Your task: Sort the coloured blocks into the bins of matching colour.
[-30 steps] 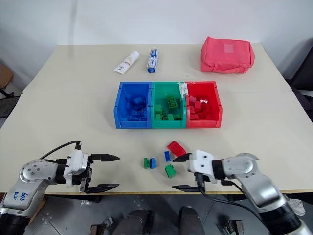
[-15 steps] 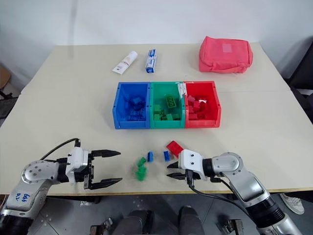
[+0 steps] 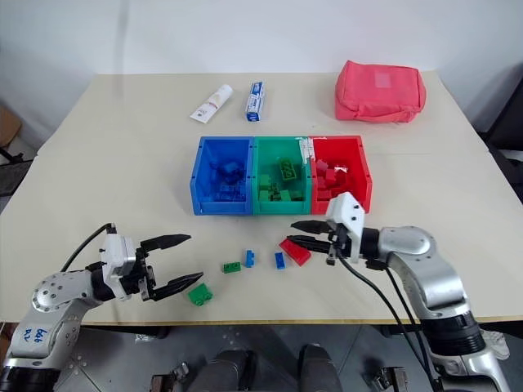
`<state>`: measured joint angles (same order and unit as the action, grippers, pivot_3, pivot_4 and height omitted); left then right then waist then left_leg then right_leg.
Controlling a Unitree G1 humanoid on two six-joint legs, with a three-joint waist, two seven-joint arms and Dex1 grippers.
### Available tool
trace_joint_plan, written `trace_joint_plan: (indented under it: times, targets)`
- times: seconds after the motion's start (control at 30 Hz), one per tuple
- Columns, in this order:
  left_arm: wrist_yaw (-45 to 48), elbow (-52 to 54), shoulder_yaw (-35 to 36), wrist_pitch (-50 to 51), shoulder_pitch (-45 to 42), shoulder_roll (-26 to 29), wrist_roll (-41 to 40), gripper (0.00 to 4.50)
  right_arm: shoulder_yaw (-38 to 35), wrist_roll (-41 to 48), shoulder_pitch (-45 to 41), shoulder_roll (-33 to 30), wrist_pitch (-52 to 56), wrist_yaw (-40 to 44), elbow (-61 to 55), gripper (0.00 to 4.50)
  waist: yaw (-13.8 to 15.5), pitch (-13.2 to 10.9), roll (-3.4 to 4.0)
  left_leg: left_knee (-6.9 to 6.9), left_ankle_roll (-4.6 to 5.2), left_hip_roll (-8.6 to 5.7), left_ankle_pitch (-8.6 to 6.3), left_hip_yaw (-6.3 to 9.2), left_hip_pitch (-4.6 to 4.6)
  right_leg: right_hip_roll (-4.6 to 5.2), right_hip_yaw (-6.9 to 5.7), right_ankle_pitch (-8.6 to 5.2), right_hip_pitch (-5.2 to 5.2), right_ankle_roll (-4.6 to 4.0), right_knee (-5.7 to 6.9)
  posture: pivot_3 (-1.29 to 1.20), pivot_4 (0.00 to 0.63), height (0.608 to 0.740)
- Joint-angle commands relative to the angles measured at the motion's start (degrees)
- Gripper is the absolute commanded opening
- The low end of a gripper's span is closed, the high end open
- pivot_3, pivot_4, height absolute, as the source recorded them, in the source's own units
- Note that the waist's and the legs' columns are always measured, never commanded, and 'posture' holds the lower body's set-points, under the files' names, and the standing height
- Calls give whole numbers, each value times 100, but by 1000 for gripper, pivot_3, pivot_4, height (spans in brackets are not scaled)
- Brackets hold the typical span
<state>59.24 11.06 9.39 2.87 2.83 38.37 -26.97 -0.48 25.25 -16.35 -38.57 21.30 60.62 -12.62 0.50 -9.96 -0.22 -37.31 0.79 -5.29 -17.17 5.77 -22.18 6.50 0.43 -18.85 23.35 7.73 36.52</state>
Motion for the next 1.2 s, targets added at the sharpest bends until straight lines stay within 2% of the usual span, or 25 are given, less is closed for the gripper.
trace_joint_plan:
  times: [0.03, 0.2, 0.23, 0.3, 0.43, 0.73, 0.97, 1.2]
  targets:
    - [228, 85, 30, -148, -58, 138, 6, 4500, -504, -33, 432, -389, -375, 186, 7, 2655, 44, 0, 0, 0, 0, 0, 0, -1, 0, 0, 0, 0, -1, 0, -3, 0, 150, 740]
    - [357, -89, -229, -156, -463, 59, 58, 4500, -1200, -5, 1301, -721, -583, 177, -38, 4326, 84, 0, 0, -3, 1, 2, 0, -8, 1, -2, -1, 0, -1, 0, 0, 0, 150, 740]
    - [384, -124, -304, -142, -572, 32, 67, 4500, -1285, 15, 1466, -771, -516, 163, -117, 4466, 84, 0, 0, -3, 1, 2, 0, -9, 2, -2, -1, 0, -1, 0, 0, 0, 150, 740]
    - [459, -219, -446, -138, -780, -9, 100, 4500, -1352, 127, 1740, -844, -366, 211, -316, 4466, 88, 0, 1, -2, 1, 3, 0, -9, 2, -4, -2, 0, -1, 0, 2, 0, 150, 740]
    - [639, -284, -648, 83, -992, 75, 93, 4500, -915, -9, 1753, -711, -73, -125, -626, 4466, 13, 0, 0, -2, 1, 5, 0, -15, 4, -7, -4, 0, 0, 0, 4, 0, 150, 740]
    - [578, -364, -631, -142, -1082, -11, 177, 4500, 548, -841, 824, 37, 438, -1084, -329, 4466, -46, 0, 0, -2, -2, 4, 2, -9, 5, -5, -1, 0, 2, 0, 8, 0, 150, 740]
    - [425, -240, -534, -143, -893, 0, 163, 4500, 932, -1250, 292, 584, 713, -1695, 10, 4466, -57, 1, -2, -2, -2, 4, 2, -8, 5, -5, 0, 0, 4, 0, 13, 0, 150, 740]
    - [287, -184, -490, -75, -893, -82, 46, 4500, 703, -1062, 333, 507, 606, -1532, -150, 2190, -55, 2, -2, -3, -2, 2, 2, -7, 5, -5, 0, 0, 4, 0, 14, 0, 150, 740]
